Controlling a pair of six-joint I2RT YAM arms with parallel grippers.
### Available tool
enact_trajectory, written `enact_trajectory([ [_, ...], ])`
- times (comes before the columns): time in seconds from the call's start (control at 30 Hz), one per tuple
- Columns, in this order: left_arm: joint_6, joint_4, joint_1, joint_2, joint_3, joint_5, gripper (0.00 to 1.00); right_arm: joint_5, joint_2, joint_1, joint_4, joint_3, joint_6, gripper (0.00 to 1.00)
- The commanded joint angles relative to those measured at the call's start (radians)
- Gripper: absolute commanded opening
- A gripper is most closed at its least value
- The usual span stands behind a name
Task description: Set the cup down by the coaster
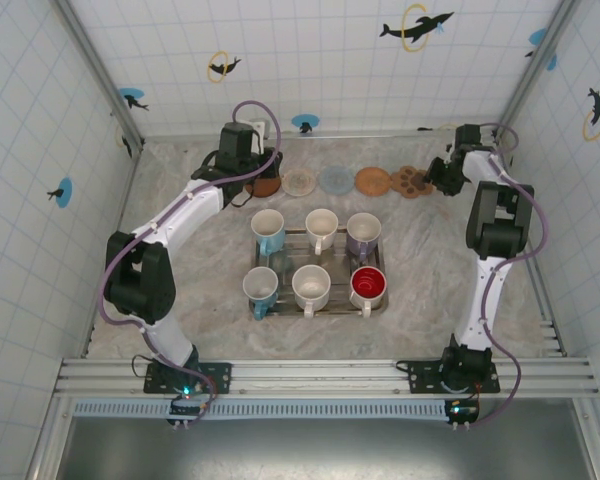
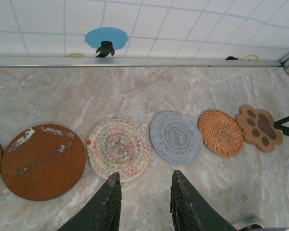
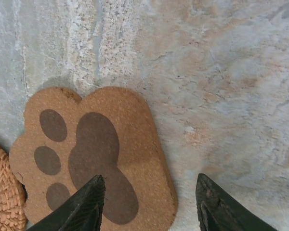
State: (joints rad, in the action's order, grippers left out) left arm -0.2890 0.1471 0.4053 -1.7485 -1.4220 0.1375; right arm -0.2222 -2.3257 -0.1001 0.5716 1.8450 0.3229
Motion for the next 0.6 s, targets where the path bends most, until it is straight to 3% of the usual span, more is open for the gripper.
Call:
enact_trajectory([
  [0.0, -0.012, -0.01, 0.006, 0.023, -0.022, 0.0, 0.31, -0.025, -0.033, 0.0, -0.01, 0.048, 0.014, 0.52],
  [0.57, -0.013, 0.007, 0.015, 0.026, -0.034, -0.01, 0.31, -0.072, -0.071, 0.007, -0.049, 0.071, 0.043, 0.46],
])
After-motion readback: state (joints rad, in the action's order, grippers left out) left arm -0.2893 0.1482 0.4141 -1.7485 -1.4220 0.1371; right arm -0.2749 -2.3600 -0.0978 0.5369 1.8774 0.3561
